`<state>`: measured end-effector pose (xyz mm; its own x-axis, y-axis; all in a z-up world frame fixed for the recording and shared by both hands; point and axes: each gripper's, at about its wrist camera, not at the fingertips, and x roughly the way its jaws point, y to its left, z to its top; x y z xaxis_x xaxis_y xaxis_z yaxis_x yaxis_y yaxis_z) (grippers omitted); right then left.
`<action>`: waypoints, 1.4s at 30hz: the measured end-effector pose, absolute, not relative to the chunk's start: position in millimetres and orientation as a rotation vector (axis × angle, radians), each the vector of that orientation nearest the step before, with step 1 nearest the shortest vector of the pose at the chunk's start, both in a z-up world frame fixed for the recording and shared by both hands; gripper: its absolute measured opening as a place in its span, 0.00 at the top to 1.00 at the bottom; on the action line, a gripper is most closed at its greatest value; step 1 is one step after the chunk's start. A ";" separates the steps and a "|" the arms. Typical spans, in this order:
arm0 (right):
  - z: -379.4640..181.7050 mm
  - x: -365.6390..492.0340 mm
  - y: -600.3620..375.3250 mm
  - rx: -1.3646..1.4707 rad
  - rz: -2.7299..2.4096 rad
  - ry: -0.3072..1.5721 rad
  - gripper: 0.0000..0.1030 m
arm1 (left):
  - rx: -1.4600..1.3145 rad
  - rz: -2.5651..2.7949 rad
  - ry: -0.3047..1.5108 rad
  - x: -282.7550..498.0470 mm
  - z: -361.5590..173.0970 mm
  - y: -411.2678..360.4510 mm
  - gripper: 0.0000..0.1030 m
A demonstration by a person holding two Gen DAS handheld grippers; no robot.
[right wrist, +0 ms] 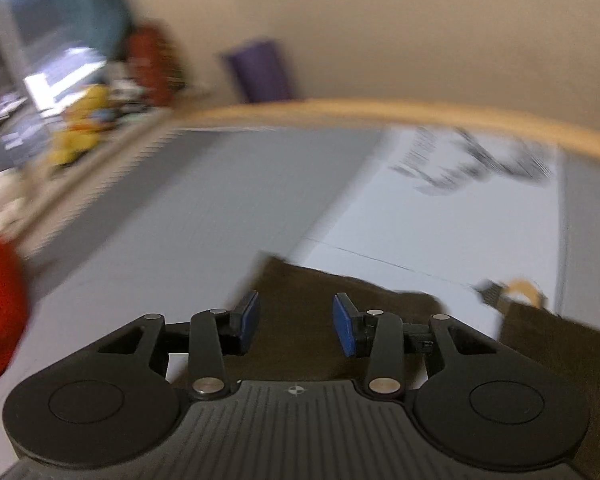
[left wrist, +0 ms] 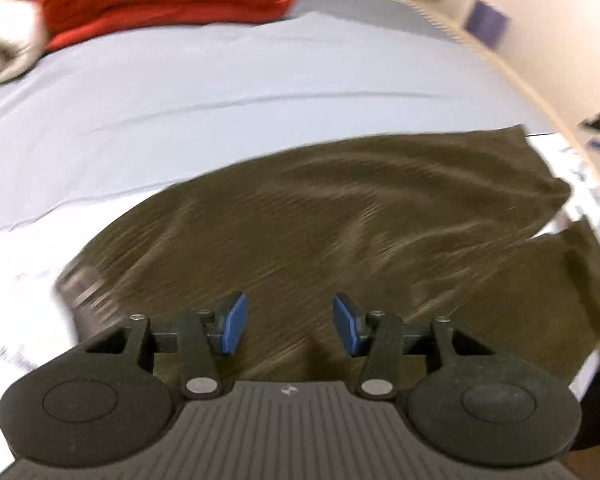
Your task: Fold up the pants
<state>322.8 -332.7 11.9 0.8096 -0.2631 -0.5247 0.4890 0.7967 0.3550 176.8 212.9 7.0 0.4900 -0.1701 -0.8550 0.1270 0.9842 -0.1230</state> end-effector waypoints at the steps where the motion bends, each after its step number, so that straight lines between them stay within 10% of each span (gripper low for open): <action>1: 25.7 315.4 -314.2 0.463 -0.360 0.453 0.59 | -0.044 -0.154 1.057 168.3 4.6 224.5 0.49; 9: 107.1 208.3 -204.4 0.444 0.063 0.353 0.59 | -0.066 0.042 1.071 95.1 14.3 287.7 0.56; 17: 120.0 91.1 -179.5 0.297 0.186 0.346 0.54 | 0.708 0.187 0.743 2.4 94.9 201.1 0.56; 26: 85.6 34.6 -184.0 0.184 0.206 0.565 0.53 | 0.082 -0.106 0.749 -40.8 59.1 188.5 0.62; 27: 80.5 29.6 -183.8 0.185 0.233 0.574 0.53 | 0.119 -0.071 0.791 -30.5 53.3 182.6 0.75; 42: 28.3 46.2 -168.2 0.089 0.336 0.724 0.55 | -0.058 0.120 0.808 -8.5 82.6 251.3 0.73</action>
